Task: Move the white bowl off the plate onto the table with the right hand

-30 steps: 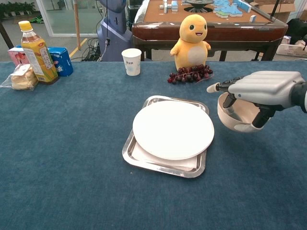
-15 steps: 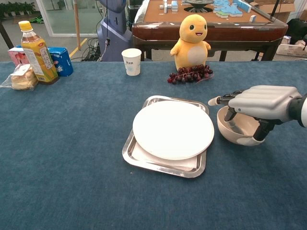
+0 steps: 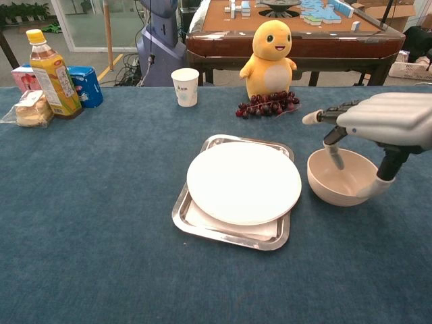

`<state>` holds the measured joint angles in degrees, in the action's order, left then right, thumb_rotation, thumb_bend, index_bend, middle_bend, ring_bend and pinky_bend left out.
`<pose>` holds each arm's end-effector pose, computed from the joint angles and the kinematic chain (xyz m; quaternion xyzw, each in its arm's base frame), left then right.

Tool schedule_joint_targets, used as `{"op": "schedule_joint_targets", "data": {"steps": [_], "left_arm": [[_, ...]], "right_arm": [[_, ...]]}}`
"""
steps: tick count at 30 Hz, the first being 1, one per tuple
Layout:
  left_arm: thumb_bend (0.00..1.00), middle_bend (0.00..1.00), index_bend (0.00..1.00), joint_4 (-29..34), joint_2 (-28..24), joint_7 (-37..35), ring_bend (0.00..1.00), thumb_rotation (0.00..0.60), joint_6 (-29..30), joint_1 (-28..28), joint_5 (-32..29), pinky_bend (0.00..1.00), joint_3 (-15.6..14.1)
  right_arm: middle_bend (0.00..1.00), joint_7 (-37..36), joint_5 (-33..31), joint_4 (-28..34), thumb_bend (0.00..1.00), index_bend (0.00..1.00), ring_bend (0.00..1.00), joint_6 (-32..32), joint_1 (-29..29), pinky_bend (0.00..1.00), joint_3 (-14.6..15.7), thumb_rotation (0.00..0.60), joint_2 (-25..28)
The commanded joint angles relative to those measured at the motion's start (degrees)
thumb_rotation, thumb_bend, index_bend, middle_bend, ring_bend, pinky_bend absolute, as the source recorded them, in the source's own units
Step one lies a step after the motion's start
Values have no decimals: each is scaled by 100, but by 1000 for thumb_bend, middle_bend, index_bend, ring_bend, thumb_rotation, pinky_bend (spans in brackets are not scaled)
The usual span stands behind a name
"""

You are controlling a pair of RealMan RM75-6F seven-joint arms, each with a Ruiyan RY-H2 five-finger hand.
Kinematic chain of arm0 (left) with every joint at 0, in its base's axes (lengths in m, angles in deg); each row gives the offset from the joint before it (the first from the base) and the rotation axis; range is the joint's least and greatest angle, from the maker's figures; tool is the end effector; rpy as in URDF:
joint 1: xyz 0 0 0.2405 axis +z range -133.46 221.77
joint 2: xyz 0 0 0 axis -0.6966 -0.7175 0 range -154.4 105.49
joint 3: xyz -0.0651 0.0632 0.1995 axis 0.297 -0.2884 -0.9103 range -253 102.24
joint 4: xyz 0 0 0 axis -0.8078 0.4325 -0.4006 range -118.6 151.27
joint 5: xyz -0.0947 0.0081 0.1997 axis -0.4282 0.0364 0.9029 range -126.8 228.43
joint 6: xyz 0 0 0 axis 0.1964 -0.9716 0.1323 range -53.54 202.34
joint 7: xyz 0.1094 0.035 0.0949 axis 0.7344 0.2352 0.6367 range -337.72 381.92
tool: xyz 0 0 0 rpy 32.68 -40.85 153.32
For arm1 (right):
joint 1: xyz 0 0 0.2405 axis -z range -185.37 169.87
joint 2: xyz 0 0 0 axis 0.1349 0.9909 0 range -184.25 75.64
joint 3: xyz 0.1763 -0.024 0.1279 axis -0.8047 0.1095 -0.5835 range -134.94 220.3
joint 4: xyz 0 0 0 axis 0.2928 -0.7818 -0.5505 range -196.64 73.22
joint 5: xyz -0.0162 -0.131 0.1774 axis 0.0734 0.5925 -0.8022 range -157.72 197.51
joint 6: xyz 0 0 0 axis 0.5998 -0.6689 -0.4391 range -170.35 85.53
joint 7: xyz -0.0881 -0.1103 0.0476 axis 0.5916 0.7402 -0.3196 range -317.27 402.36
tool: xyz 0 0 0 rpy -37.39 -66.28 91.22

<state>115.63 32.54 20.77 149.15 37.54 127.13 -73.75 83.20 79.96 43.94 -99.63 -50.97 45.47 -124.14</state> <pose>-0.2983 0.1827 0.1386 -0.5771 -0.4798 -0.3178 0.5795 -0.1499 -0.2691 0.0155 0.8388 -0.2570 0.2111 0.4311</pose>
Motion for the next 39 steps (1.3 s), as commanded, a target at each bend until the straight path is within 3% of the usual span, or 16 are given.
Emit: {"op": "schedule_joint_targets", "data": {"steps": [1,10,17,23,28,39], "left_arm": [[246,176,352,9,-6,2,99,600,3,0,18,358,-6],[246,176,352,-31,46,58,99,600,-6,-22,76,358,-22],[246,176,351,-54,91,-3,99,600,58,-24,212,359,-33],[246,176,351,-199,174,-240,100,600,266,13,387,365,11],[246,176,351,-377,316,-413,104,600,522,62,602,376,38],[246,176,351,-346,274,-403,104,600,514,57,608,377,34]], "right_arm": [[17,69,287,526,142,492,0,-605,304,0,20,600,434],[17,-512,1048,1031,143,492,0,-1897,1382,0,322,600,1167],[17,-649,1390,891,155,492,0,-2570,2160,0,557,600,1141],[20,-1011,1615,529,156,492,0,-3161,2805,0,589,600,982],[21,-1464,1749,214,156,492,0,-3335,3110,0,510,600,989],[21,-1987,1862,-95,158,492,0,-3261,3337,0,225,600,1146]]}}
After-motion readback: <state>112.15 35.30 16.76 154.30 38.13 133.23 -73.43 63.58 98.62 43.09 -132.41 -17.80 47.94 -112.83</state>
